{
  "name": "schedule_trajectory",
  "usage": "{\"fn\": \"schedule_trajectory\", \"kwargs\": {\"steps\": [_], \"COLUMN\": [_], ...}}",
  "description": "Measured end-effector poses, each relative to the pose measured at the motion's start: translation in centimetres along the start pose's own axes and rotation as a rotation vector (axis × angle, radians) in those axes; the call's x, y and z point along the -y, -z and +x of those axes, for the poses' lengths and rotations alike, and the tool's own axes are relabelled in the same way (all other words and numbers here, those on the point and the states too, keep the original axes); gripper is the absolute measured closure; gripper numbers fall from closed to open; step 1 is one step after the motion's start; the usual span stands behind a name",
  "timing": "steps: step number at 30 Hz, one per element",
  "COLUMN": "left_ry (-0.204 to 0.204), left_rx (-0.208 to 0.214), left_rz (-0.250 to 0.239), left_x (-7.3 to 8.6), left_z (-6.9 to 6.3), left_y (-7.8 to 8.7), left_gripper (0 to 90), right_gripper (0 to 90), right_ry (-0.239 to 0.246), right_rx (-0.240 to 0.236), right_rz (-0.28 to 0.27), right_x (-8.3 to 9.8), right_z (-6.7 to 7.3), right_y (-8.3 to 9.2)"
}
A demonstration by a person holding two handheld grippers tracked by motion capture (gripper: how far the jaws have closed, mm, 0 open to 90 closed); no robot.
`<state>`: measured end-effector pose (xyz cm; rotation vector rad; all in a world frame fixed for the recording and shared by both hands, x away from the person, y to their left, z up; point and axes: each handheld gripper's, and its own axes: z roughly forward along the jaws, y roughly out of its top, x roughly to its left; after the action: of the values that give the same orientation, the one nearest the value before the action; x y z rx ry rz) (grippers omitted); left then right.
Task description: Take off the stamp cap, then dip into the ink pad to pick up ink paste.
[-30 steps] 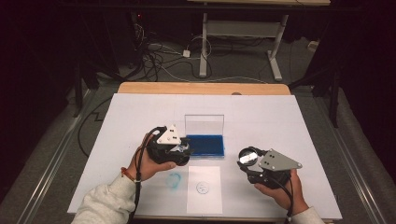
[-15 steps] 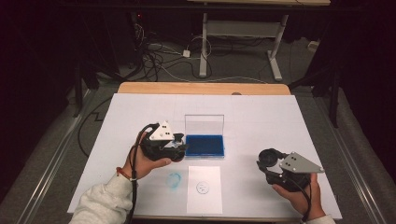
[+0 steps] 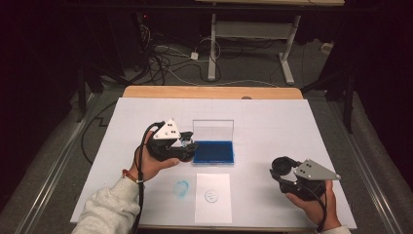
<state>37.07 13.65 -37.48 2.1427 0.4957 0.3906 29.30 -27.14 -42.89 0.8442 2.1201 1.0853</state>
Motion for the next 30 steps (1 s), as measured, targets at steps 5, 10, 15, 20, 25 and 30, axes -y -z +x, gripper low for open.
{"fn": "schedule_trajectory", "kwargs": {"steps": [5,10,15,20,25,30], "left_ry": [-0.009,-0.022,-0.02,-0.017,-0.016,-0.019], "left_rx": [0.02,0.019,0.026,0.034,0.032,0.042], "left_rz": [-0.006,-0.021,-0.021,-0.006,0.02,0.036], "left_x": [-1.0,-1.9,-2.6,-3.0,-3.1,-2.9], "left_z": [0.0,0.0,0.2,0.3,0.5,1.0], "left_y": [-0.2,-0.4,-1.1,-2.4,-4.4,-6.7], "left_gripper": [55.0,55.1,55.1,55.1,55.1,55.1], "right_gripper": [39.3,39.3,39.2,39.3,39.2,39.2], "right_ry": [0.006,-0.002,-0.006,0.001,0.006,0.015], "right_rx": [-0.01,-0.022,-0.024,-0.037,-0.047,-0.058], "right_rz": [0.006,0.006,0.01,0.027,0.038,0.038], "right_x": [0.1,0.0,0.1,0.2,0.3,0.3], "right_z": [0.0,0.1,0.1,0.3,0.3,0.5], "right_y": [-0.2,-0.4,-0.5,-0.8,-1.2,-1.3]}}
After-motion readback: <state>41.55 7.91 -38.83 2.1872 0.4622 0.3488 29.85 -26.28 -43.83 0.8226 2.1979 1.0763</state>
